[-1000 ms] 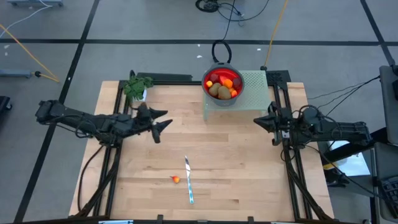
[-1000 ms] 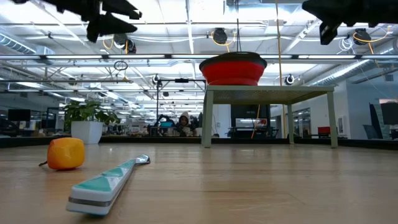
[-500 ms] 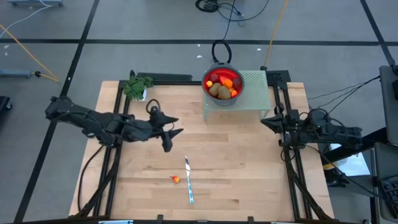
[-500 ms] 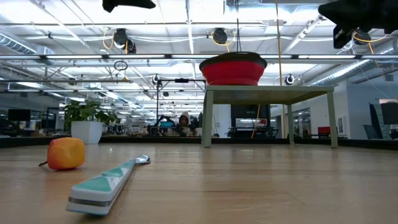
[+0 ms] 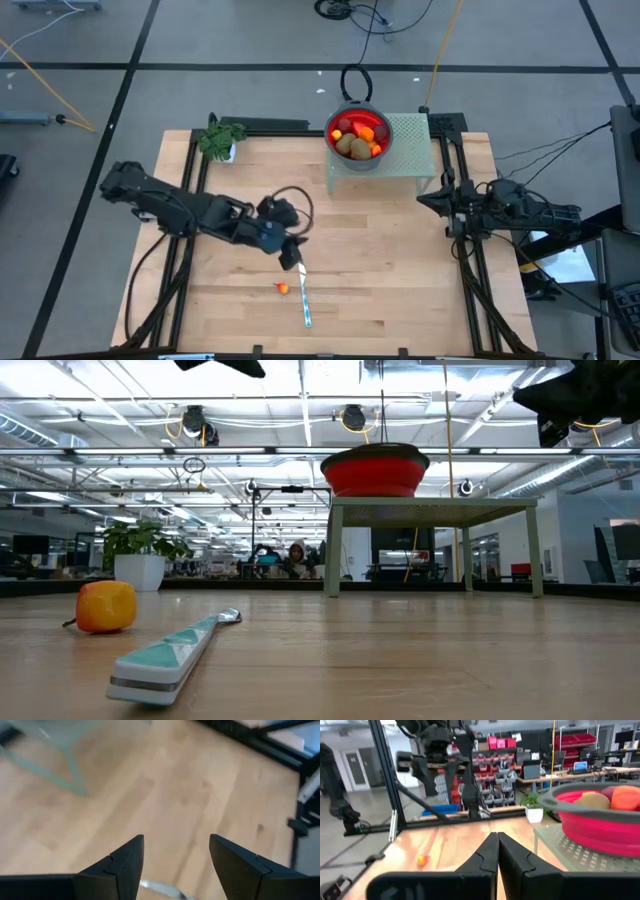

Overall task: Pick & Place Fruit
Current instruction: Put the peach into the red strainer bowl on the shelf

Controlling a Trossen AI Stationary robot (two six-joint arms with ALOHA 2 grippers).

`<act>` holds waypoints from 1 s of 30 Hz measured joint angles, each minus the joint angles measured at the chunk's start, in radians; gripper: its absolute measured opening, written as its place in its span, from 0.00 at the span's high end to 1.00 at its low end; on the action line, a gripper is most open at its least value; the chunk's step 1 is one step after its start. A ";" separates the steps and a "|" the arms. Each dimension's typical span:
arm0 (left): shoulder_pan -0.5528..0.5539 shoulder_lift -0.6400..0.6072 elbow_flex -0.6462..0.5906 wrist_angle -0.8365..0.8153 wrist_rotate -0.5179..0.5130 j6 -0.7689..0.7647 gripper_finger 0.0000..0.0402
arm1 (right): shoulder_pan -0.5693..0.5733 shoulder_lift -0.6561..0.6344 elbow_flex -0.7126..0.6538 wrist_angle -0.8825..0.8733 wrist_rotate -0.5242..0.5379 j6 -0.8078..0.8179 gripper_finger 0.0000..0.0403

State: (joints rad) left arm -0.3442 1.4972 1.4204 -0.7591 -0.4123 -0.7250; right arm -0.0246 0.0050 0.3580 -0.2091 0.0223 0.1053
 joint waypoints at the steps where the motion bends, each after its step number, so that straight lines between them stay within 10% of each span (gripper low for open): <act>1: -0.003 0.019 0.012 -0.009 0.025 -0.025 0.44 | 0.000 0.000 0.000 -0.004 0.000 -0.009 1.00; 30: -0.169 0.279 0.035 -0.259 0.418 -0.689 0.44 | 0.000 0.000 -0.105 0.088 -0.019 -0.039 1.00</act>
State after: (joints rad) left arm -0.5131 1.7757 1.4555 -1.0178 0.0052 -1.4137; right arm -0.0246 0.0048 0.2531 -0.1211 0.0033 0.0663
